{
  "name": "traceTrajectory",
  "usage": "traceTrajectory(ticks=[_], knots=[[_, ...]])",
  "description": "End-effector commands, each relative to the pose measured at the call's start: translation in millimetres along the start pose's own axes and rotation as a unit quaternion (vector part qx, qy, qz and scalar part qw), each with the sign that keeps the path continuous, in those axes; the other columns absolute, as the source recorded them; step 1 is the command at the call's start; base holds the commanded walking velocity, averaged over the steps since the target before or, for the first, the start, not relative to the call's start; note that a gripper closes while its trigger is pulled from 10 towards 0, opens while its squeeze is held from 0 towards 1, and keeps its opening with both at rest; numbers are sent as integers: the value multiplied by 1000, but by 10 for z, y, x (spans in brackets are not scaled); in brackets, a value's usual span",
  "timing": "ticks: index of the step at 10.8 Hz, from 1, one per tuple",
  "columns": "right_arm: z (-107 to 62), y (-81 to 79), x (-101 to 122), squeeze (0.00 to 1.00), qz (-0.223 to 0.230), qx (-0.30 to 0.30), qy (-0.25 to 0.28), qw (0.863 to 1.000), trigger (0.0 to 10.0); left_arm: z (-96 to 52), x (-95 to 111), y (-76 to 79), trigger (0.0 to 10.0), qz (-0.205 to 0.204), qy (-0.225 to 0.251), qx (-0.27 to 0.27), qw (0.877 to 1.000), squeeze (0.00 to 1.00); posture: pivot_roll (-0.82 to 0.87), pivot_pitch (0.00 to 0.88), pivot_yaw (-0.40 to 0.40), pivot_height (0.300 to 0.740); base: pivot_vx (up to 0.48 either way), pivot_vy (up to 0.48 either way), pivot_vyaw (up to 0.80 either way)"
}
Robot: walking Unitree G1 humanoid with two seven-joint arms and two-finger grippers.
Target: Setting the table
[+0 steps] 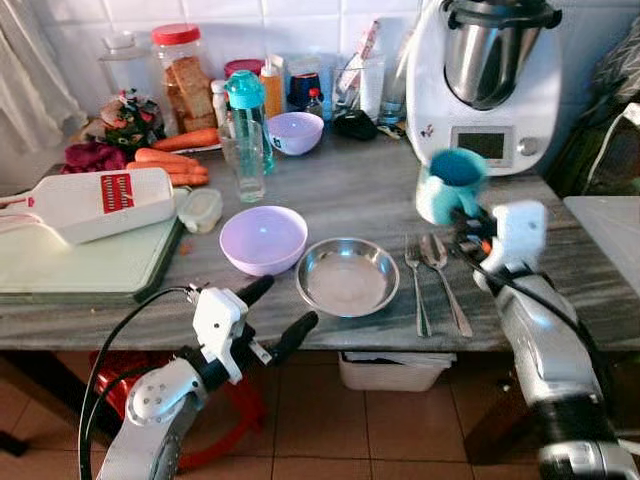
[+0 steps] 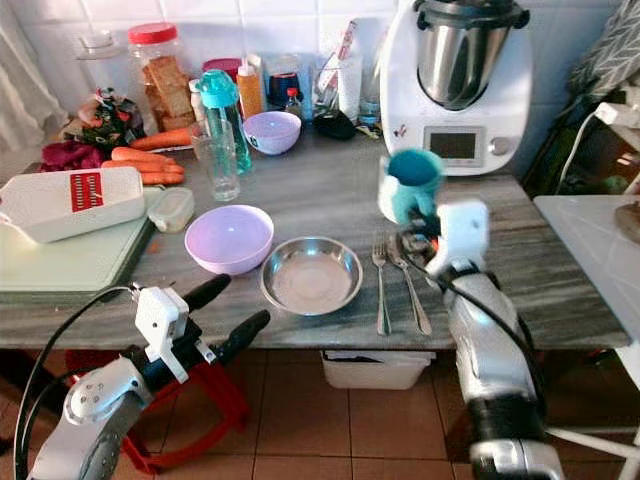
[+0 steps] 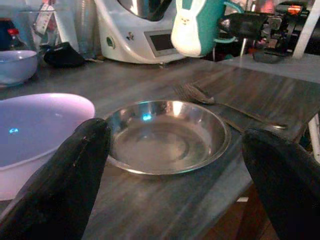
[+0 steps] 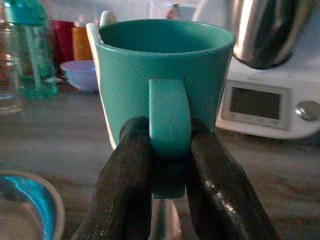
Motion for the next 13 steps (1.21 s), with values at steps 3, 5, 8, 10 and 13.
traceTrajectory(ticks=[3,5,8,10,13], knots=[[171,-162,7,0,30,64,-13,997,10000,67,94,8,10000,8,9,-14,1000,0,22,31,40,740,0,0,0],[243,-206,-50,0,45,85,-25,995,10000,65,113,4,10000,7,8,-14,1000,0,34,37,39,740,0,0,0],[349,-204,-188,0,32,100,-55,993,10000,54,126,32,10000,2,6,-10,1000,0,52,36,38,740,0,0,0],[371,-251,-238,0,20,112,-61,992,10000,47,136,19,10000,1,7,-4,1000,0,57,40,40,740,0,0,0],[393,-310,-287,0,14,123,-66,990,10000,55,133,4,10000,2,4,0,1000,0,69,45,41,740,0,0,0]])
Point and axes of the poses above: a point about 5 cm out from each wrist's last joint towards the gripper, its own z axis pointing out of the wrist towards the gripper, its own x axis along the axis of the wrist's last joint, y = z × x, the point moved 4 cm from there along z, pointing out of the wrist towards the gripper, and after that the axes turned 13 degrees about z, right-handed, at the moved point
